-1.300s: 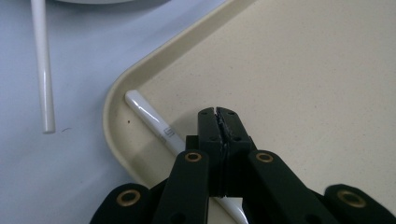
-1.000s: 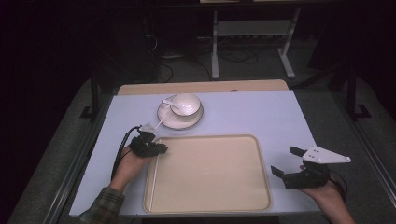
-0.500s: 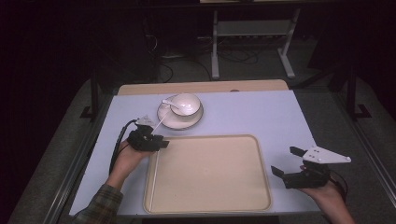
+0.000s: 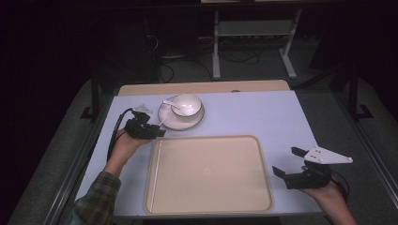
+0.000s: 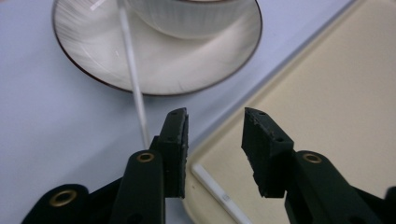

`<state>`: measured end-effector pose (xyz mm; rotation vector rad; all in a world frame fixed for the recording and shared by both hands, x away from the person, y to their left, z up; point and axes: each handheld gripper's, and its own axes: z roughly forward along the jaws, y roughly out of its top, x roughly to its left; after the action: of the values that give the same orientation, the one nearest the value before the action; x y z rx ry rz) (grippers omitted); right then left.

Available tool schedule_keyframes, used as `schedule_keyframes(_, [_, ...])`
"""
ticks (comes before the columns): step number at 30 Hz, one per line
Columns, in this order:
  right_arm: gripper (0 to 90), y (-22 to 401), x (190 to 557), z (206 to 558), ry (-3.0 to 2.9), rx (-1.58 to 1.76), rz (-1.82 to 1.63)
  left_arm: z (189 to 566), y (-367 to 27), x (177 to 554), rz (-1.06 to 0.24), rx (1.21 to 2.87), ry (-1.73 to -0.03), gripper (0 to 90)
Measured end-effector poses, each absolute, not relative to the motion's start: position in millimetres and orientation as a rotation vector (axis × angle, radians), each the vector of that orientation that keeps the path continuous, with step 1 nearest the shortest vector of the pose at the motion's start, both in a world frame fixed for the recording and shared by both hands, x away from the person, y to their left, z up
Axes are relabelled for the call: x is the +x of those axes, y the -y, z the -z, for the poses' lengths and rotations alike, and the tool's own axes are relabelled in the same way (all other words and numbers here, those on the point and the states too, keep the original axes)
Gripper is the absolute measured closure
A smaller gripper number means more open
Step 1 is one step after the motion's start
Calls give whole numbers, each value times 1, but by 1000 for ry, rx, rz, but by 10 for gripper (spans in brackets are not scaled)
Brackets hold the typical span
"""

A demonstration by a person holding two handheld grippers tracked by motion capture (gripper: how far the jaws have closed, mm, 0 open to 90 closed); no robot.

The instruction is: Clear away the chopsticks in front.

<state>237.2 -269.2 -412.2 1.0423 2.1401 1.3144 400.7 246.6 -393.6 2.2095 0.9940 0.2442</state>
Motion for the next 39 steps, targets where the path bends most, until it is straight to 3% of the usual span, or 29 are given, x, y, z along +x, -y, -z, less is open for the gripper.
schedule_keyframes(11, [13,270,237,412,-2137,1046,-1317,385,-241,428,-349,2215,-999,695])
schedule_keyframes(39, [14,271,237,413,-2136,1047,-1324,418,-224,477,-373,2207,-1136,699])
